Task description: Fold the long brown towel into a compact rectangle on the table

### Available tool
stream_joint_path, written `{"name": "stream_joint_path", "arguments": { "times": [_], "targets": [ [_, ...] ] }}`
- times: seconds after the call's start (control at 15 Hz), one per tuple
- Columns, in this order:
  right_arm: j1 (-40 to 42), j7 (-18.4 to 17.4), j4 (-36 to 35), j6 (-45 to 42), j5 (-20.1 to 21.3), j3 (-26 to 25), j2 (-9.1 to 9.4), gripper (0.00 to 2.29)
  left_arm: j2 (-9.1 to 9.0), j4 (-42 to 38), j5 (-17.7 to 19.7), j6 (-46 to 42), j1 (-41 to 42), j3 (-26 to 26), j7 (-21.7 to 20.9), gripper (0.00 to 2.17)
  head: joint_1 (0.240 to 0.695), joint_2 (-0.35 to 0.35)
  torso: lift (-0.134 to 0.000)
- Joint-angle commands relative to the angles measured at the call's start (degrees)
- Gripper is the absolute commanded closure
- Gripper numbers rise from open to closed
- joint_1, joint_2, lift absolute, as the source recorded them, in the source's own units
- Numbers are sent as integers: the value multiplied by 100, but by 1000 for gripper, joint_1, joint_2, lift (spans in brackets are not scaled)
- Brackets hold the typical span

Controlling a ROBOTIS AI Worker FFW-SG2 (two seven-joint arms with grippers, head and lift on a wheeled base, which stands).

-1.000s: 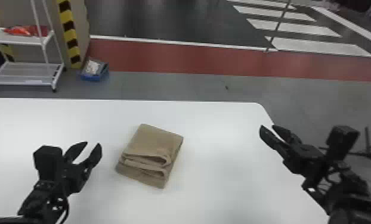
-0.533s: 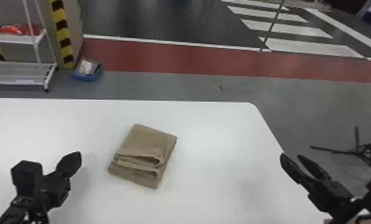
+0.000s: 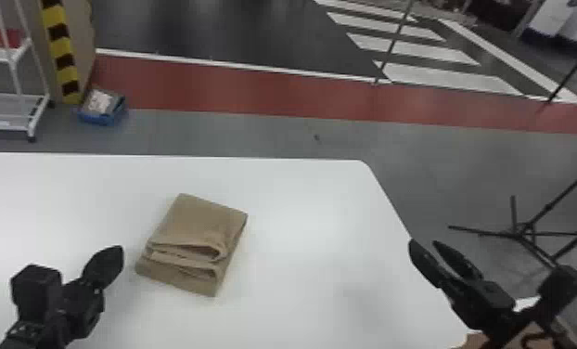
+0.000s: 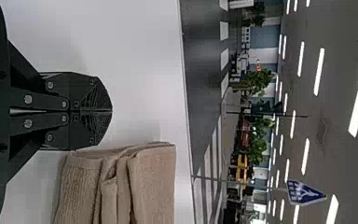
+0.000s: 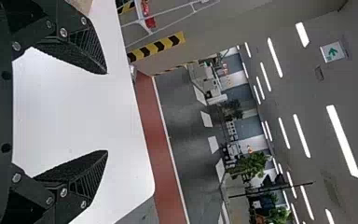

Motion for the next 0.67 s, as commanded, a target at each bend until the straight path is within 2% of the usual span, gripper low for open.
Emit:
{"name": "stream_joint_path", "arguments": {
  "times": [0.0, 0.27, 0.6],
  "targets": [
    [0, 13, 0, -14, -63, -7, 5, 329, -55, 170, -15, -144, -75, -218, 20, 1430, 695, -330, -57],
    [-35, 13, 52, -14, -81, -24, 5, 299, -73, 91, -130, 173, -66, -411, -15, 1430, 695, -350, -57],
    [-175, -4, 210, 39, -107, -7, 5, 296, -64, -577, -77, 735, 364, -692, -103, 1433, 695, -350, -57]
  ]
}}
